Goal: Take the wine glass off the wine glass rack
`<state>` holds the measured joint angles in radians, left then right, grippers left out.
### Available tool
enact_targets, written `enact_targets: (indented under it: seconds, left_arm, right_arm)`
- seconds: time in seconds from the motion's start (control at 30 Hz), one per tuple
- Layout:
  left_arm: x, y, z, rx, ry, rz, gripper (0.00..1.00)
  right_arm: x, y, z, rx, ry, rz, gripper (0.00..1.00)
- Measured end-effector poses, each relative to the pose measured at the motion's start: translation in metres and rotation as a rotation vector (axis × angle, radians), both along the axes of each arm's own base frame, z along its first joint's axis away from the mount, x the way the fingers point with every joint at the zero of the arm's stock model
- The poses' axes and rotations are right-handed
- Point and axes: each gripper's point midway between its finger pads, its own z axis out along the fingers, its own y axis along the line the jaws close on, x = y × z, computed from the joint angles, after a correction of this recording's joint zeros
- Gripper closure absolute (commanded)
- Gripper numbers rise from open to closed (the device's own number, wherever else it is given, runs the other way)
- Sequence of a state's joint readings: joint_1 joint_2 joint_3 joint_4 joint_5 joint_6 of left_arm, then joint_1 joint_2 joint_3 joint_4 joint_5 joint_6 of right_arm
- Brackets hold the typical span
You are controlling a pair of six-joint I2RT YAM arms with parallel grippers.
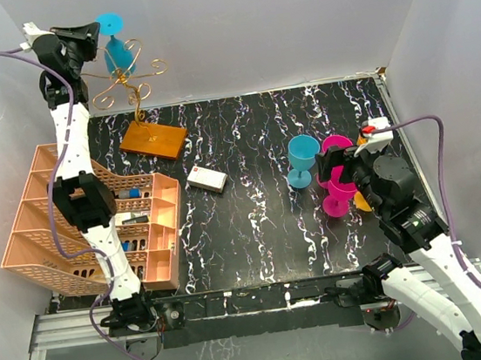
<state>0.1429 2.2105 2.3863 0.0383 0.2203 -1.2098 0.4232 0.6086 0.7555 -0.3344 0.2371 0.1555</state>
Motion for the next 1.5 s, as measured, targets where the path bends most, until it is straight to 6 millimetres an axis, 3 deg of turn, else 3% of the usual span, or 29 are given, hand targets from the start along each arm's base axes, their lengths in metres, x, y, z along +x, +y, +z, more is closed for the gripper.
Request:
enact_targets:
  seconds: [0.1, 0.4, 0.7, 1.27, 1.4, 1.5]
  left_arm:
    - [0.008, 0.0, 0.007, -0.013, -0.052, -0.004, 1.0]
    - [0.032, -0.007, -0.009, -0.068, -0.108, -0.03, 1.0]
    - [0.033, -0.032, 0.007, -0.071, -0.204, -0.075, 1.0]
    - [0.013, -0.071, 0.038, -0.059, -0.306, -0.195, 1.0]
    - [-0.007, -0.083, 0.064, -0.061, -0.348, -0.245, 1.0]
    - [-0.033, -0.097, 0.091, -0.063, -0.401, -0.308, 1.0]
  right_arm:
    - [0.001, 0.001, -0.002, -0.002, 0.006, 0.0, 0.01]
    - [0.004, 0.002, -0.007, -0.008, 0.025, 0.0, 0.01]
    - [0.006, 0.003, -0.011, -0.013, 0.04, 0.002, 0.01]
    - [0.009, 0.011, -0.01, 0.009, 0.062, 0.023, 0.01]
    - [0.011, 0.016, -0.006, 0.026, 0.065, 0.038, 0.01]
    - [0.013, 0.021, -0.004, 0.044, 0.076, 0.053, 0.02]
